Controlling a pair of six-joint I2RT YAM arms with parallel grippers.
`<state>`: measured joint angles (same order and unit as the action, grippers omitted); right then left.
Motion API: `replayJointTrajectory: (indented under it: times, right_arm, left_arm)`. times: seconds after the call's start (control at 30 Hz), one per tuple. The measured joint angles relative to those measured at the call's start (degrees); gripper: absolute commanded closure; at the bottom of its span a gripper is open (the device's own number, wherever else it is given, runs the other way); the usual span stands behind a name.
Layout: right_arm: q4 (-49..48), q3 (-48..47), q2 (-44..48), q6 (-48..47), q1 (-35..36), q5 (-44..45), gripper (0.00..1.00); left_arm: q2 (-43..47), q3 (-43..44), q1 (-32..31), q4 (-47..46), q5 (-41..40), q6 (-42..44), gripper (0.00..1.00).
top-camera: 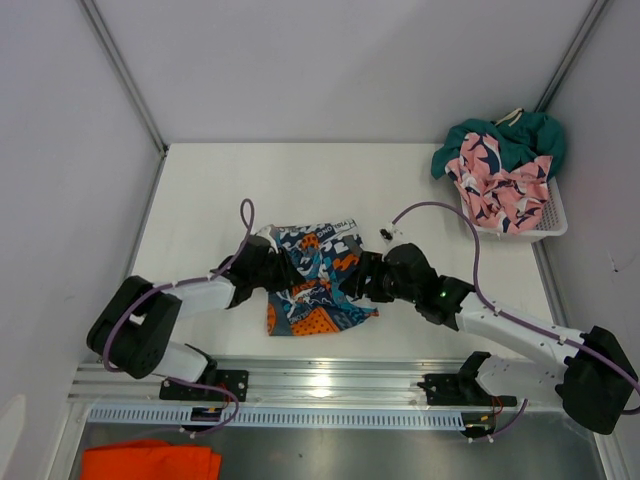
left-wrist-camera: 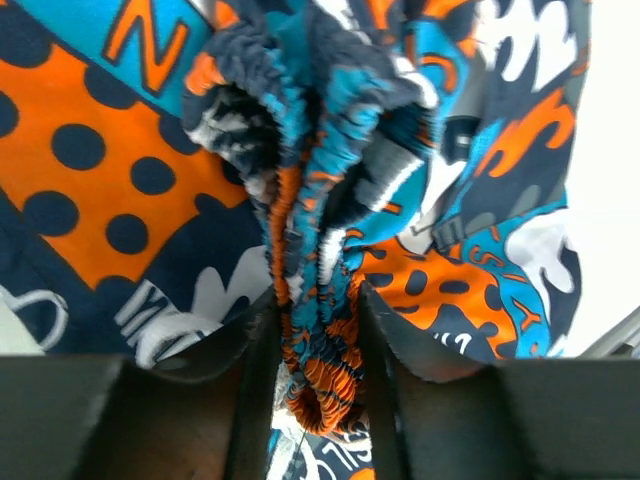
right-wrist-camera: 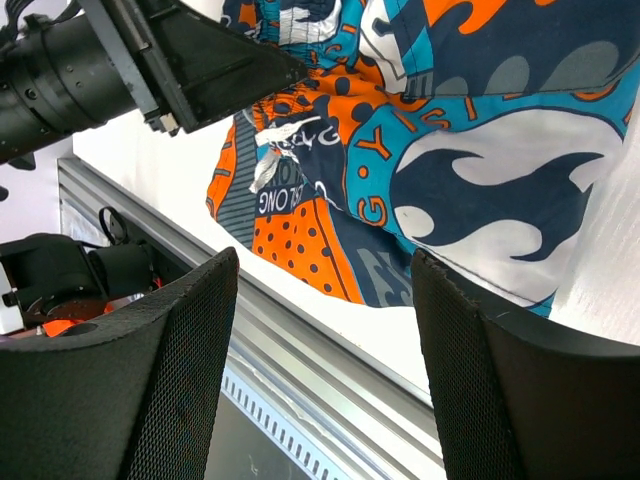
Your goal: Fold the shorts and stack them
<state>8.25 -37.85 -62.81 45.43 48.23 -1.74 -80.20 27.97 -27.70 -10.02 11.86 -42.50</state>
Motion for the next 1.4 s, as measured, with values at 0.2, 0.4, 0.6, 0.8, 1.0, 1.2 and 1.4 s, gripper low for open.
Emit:
replayJointTrajectory:
  times: [0.2,0.4,0.6,0.8,1.0,1.2,1.4]
  right_arm:
    - [0.00,0.26,0.00,0.02,0.04,0.02,0.29]
    - [-0.02,0.35,-0.02,0.02,0.04,0.20,0.29]
    - [-0.11,0.35,-0.68,0.02,0.04,0.20,0.29]
    - [-2.49,0.61,-1.77,-1.11,1.33,-0.66,0.35]
    - [-10.43,0.92,-7.08,-3.30,8.20,-0.26,0.56]
    - [-19.37,0.61,-19.08,-3.34,12.13,1.90,0.93]
    - [-26.64,-2.69,-30.64,-3.08,15.23,5.33,1.00]
  left_arm:
    - [-0.87,0.76,0.04,1.64,-1.99,0.66,0.68]
    - [3.50,3.43,0.02,7.93,-6.86,3.17,0.79]
    - [6.54,7.32,-0.07,13.07,-9.70,5.09,0.84]
    - [6.95,9.81,-0.17,16.57,-11.69,6.54,0.86]
    - [3.32,10.29,-0.17,16.74,-11.82,6.97,0.87]
    - [0.92,9.66,-0.17,15.82,-11.91,6.97,0.88]
    - [0.00,9.14,-0.17,14.75,-11.91,6.97,0.88]
